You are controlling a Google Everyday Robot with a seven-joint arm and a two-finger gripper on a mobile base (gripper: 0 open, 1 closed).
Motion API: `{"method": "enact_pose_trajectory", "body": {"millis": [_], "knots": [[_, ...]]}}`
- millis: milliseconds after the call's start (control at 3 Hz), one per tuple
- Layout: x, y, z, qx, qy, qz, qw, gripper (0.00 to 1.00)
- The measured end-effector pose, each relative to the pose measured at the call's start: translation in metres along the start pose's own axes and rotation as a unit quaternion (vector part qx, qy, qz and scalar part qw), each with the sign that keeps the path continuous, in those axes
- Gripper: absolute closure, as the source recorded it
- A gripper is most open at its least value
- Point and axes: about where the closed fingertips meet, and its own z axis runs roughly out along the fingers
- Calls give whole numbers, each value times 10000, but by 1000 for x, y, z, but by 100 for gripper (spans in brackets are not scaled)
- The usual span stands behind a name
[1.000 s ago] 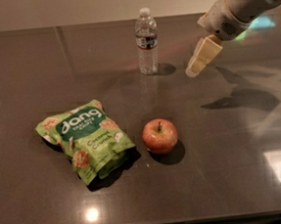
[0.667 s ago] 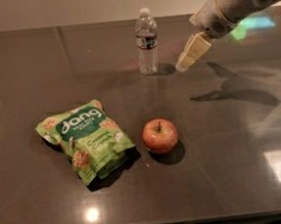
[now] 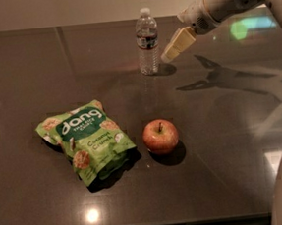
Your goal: Pick water bottle
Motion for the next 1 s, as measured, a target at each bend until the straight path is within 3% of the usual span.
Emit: {"method": "enact_pose_trajectory", "body": {"millis": [667,1000], "knots": [[-24,-8,25,-252,-612,246,9975,0],[-36,-9,21,-79,-896,375,9952,0]]}}
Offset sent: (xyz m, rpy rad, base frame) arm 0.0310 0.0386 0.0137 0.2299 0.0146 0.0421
